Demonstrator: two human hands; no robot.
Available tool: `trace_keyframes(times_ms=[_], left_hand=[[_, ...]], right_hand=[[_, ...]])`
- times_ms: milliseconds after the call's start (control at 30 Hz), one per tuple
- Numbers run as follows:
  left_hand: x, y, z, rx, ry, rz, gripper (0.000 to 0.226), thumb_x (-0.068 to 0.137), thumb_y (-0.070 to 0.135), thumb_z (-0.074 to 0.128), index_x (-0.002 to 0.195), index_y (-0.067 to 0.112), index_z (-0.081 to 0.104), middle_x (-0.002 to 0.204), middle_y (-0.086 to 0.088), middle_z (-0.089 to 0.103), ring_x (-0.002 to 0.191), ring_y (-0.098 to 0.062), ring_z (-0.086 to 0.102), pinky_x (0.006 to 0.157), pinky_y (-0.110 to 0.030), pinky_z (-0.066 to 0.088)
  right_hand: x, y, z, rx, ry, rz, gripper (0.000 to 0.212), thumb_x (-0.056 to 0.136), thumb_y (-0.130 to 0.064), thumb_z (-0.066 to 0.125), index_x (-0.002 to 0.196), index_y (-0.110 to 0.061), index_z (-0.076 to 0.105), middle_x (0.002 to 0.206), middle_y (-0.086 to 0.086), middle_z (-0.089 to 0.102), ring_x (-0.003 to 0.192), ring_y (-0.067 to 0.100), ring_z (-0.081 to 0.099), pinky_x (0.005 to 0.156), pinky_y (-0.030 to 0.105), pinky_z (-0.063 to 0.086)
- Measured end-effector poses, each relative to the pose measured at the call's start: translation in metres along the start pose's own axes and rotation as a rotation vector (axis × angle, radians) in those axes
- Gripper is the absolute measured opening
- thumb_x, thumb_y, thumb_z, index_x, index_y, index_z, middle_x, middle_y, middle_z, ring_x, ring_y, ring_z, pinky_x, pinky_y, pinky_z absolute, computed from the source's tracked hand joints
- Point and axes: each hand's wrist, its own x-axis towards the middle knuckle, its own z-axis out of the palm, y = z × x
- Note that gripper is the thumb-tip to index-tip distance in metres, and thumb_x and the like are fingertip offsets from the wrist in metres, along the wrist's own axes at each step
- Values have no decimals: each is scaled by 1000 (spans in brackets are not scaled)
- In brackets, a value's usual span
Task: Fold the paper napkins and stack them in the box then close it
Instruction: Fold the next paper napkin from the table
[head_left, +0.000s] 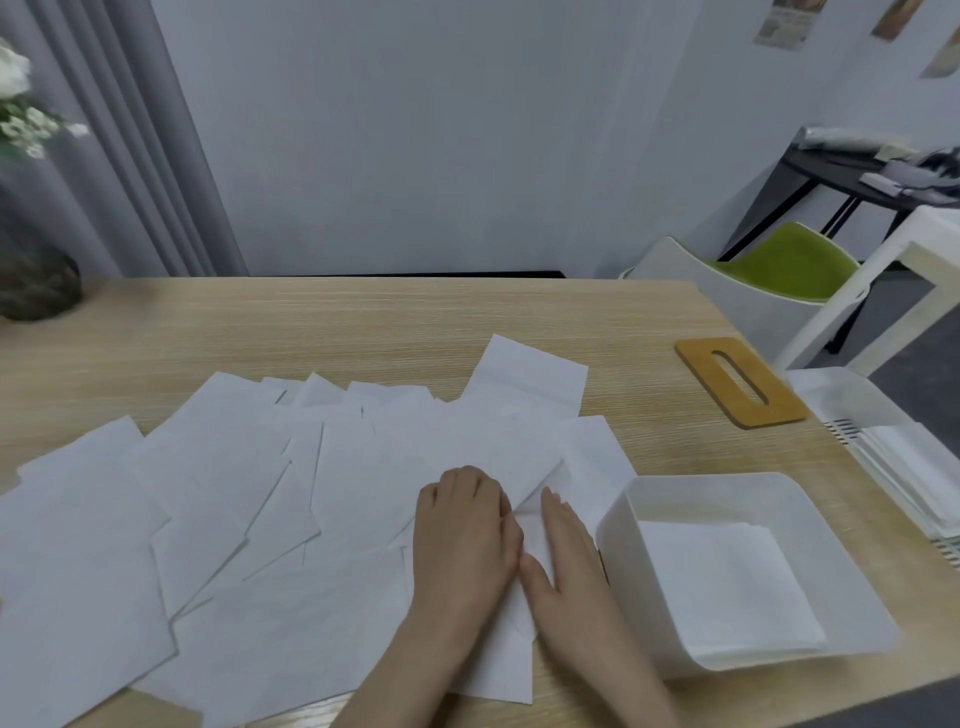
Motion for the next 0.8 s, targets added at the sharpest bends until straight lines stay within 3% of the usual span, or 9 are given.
trace_keyframes(times_ms=[133,300,400,500,600,667,733,800], left_hand=[[-3,-1,-9,-254,42,-131,3,89,25,55,87,24,54,83,9,63,80,-11,57,70,-24,38],[-9,-5,-20,-514,50,-202,13,92,26,57,83,29,49,65,11,62,61,-4,57,59,-23,44],[-13,-7,-27,-637,108,-212,13,95,22,59,84,28,53,55,9,58,48,-6,46,50,-17,34],[-20,-11,-37,-757,180,-268,13,94,21,62,82,27,57,58,7,64,48,-3,48,50,-12,35],[-28,-18,-47,-922,229,-370,12,93,20,64,83,26,60,60,7,67,52,-2,56,52,-11,39],[-32,-23,-53,-1052,223,-474,8,93,20,64,86,23,62,65,-1,71,60,-11,65,56,-20,46],[-37,-28,-58,-1201,193,-584,4,93,19,64,89,17,63,71,-8,73,65,-18,69,56,-28,53],[-43,-33,-61,-1289,178,-671,6,92,18,64,91,12,63,74,-11,74,65,-19,70,53,-29,55]], right_hand=[[1,-3,-3,39,-14,-7,60,102,-28,37,152,-26,4,158,-16,-3,134,-12,-8,108,9,-5],[2,-11,-3,22,-15,-41,58,103,-31,34,151,-27,4,154,-22,-2,136,-12,-8,94,-6,-12],[2,-17,-2,65,-22,-42,58,101,-37,34,151,-27,6,151,-25,2,137,-11,-7,99,0,-8],[-1,-27,-2,175,-24,-28,61,98,-43,38,151,-30,10,147,-29,9,140,-10,0,107,10,1],[-4,-40,-4,382,-22,4,63,93,-43,48,149,-32,21,149,-24,22,138,-5,23,113,16,19],[-4,-47,-5,552,-24,31,64,88,-40,56,146,-30,31,144,-16,40,125,-7,43,97,6,39],[-1,-50,-5,636,-31,62,66,82,-39,62,142,-28,38,134,-11,49,113,-11,48,77,0,43],[1,-53,-2,716,-66,95,66,80,-34,68,140,-26,42,134,-6,52,124,3,49,82,10,48]])
